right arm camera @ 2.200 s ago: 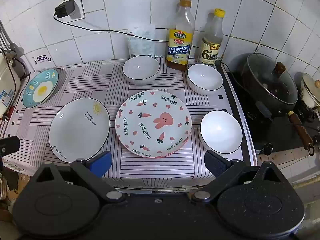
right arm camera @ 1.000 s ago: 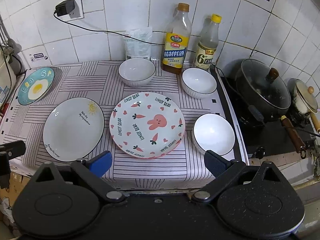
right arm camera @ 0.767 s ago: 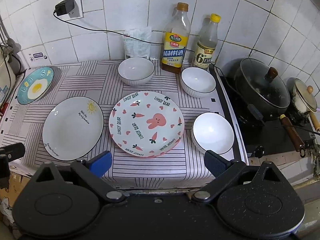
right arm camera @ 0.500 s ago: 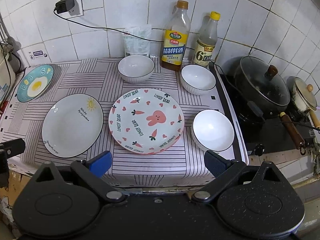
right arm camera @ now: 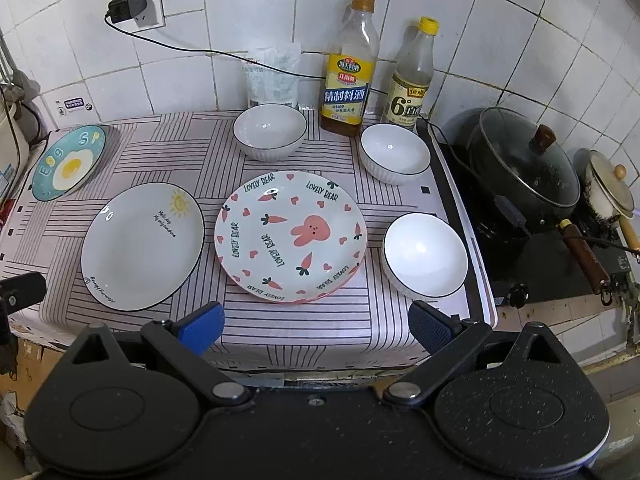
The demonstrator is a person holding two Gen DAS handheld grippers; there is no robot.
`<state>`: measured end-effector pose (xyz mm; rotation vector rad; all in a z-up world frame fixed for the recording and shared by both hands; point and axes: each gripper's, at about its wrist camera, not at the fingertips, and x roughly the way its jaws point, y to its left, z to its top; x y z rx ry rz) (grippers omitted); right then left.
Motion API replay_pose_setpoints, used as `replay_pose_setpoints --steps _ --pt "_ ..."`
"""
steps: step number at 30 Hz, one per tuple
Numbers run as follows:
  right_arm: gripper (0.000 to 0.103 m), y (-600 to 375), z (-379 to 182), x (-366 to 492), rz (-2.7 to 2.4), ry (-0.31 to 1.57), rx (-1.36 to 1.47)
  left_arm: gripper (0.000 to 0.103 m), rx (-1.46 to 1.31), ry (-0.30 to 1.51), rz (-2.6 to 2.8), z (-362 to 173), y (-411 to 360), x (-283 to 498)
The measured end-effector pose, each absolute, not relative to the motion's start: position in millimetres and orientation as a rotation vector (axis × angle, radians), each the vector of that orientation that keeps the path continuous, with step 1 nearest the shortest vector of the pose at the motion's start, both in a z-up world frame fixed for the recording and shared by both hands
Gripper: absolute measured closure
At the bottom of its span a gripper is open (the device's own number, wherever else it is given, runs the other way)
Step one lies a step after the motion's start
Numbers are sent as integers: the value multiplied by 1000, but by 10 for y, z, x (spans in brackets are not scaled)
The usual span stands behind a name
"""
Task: Organize plates and bowls
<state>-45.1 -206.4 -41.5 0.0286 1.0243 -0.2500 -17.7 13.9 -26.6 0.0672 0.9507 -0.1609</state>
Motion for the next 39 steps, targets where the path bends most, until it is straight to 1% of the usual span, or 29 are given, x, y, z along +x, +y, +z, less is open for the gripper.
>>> replay_pose_setpoints --steps 13,16,20,24,27,28,31,34,36,37,38,39 --pt "3 -2054 -427 -432 -238 1029 34 0 55 952 -178 -246 151 -178" --pt "3 -2029 -430 -432 -214 1001 37 1 41 950 -201 -240 195 -147" --pt "3 -1972 -392 -481 -148 880 21 1 -9 924 -237 -230 322 -81" --pt "3 -1973 -436 -497 -46 713 5 1 -25 880 -221 -275 479 52" --pt "3 -2051 -576 -442 33 588 54 2 -13 890 -162 -444 595 241" --pt "4 -2043 -625 -386 47 580 68 3 -9 900 -152 -520 628 307" --pt "17 -2001 -870 -193 112 652 94 4 -2 956 -124 -844 732 523" --pt "22 -1919 -1174 -86 195 719 158 9 -29 1037 -136 -1179 822 702" --pt "28 -1836 -1369 -40 237 764 196 10 -43 1055 -139 -1350 850 775" --pt "30 -1798 -1479 -34 259 777 204 13 -40 1057 -136 -1429 852 799" --pt "31 -1753 -1569 -21 277 788 208 18 -35 1067 -131 -1509 841 834" --pt "32 -1711 -1661 4 292 796 210 22 -35 1084 -126 -1581 840 880"
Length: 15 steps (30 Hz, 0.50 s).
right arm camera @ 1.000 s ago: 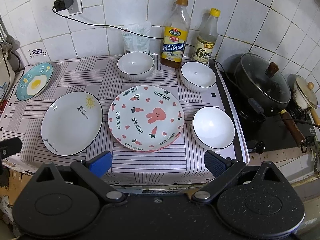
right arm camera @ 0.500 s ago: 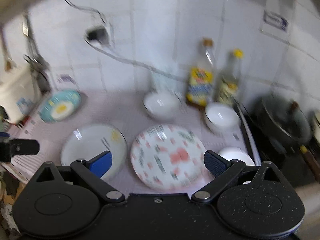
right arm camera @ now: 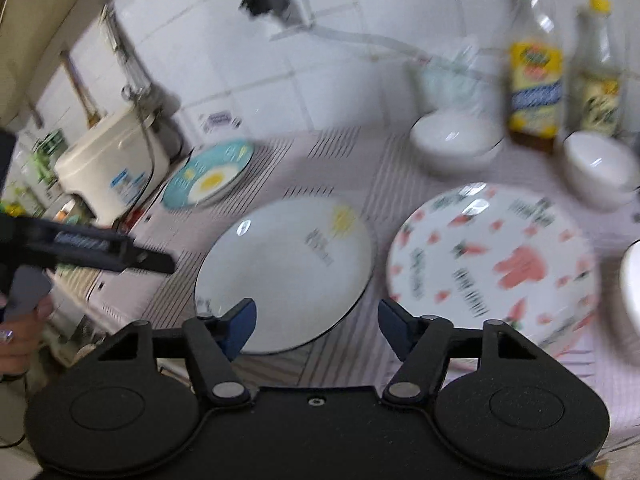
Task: Organize plates and bowls
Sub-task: 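Reach the right gripper to the white sun plate rim and close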
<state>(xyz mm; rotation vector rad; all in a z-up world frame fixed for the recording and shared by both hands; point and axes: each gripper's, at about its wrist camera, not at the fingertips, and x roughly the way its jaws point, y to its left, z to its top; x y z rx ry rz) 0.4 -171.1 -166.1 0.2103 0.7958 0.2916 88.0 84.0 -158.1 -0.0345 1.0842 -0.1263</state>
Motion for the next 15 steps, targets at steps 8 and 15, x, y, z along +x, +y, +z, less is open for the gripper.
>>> replay_pose_setpoints --steps 8,15 --pt "59 -1612 -2129 265 276 863 350 49 -40 1148 -153 -1899 769 1127" --pt "78 -1699 -2305 331 257 878 405 70 -41 1176 -185 -2030 742 1148"
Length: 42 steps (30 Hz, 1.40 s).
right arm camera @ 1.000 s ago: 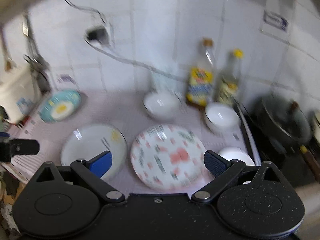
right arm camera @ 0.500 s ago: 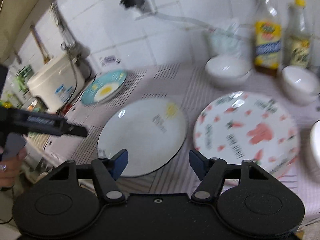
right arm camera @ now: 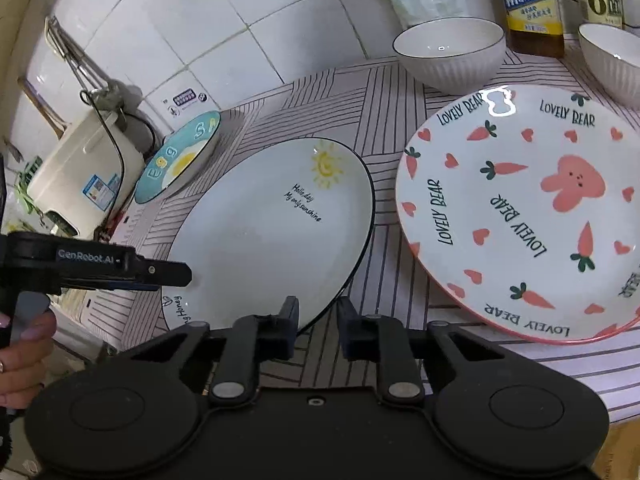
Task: Organize plates and bowls
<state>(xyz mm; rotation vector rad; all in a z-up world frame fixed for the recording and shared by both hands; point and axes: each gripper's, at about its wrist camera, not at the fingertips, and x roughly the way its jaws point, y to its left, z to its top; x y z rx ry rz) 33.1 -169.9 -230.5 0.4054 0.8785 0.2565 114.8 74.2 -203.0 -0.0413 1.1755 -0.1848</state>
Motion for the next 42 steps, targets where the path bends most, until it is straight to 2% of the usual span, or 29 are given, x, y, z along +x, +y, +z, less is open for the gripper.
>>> replay_pose_setpoints --steps 1,2,13,16,19,24,42 --pt "78 -1709 -2320 327 254 874 413 78 -42 1183 -178 -2064 742 1149" --pt "78 -1709 -2329 326 253 870 420 80 -49 1191 -170 -2103 749 1148" --pt "79 -1702 -2493 436 214 832 486 80 -121 1095 -170 -2185 770 1035" --pt "78 -1661 -2478 403 236 810 427 80 -86 1078 -184 -2180 739 996" --pt "77 -1471 -2399 389 225 797 243 80 -122 1074 -186 -2195 820 990" --pt "77 -1426 -2335 417 262 791 211 80 -91 1015 -187 -2161 857 944" --pt "76 -1348 -2035 1133 321 756 178 79 -144 958 -193 -1969 978 1625"
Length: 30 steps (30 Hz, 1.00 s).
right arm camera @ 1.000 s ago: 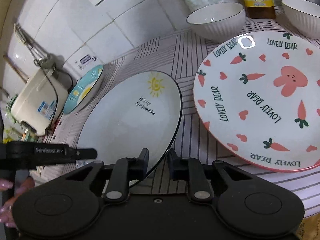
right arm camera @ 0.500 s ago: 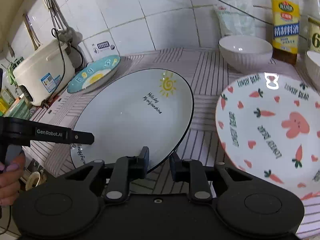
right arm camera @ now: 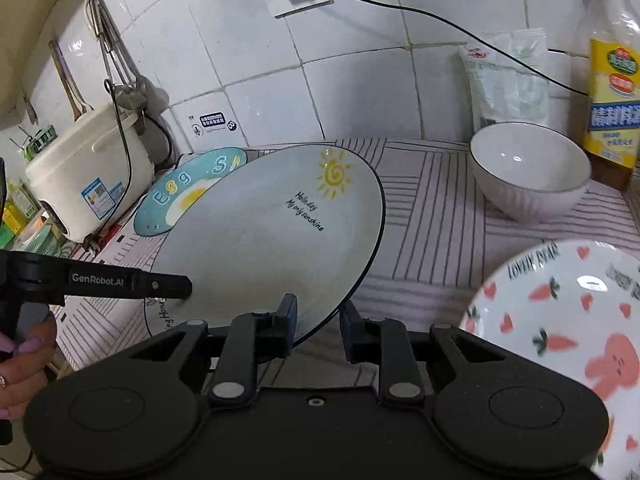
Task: Organize plates and bowls
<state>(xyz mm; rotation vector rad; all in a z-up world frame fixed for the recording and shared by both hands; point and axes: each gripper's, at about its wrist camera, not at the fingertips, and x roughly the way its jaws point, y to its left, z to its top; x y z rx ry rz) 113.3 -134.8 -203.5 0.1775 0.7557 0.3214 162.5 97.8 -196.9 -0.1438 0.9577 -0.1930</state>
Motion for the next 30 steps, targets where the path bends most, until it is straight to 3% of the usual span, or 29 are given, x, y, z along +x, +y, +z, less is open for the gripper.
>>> replay_pose_setpoints --steps 11,30 --pt "74 -1369 -2179 1651 302 820 195 79 -166 1013 -157 -2234 930 2136" --pt "67 -1341 -2194 1851 224 877 164 78 -133 1069 -99 -2163 748 2297"
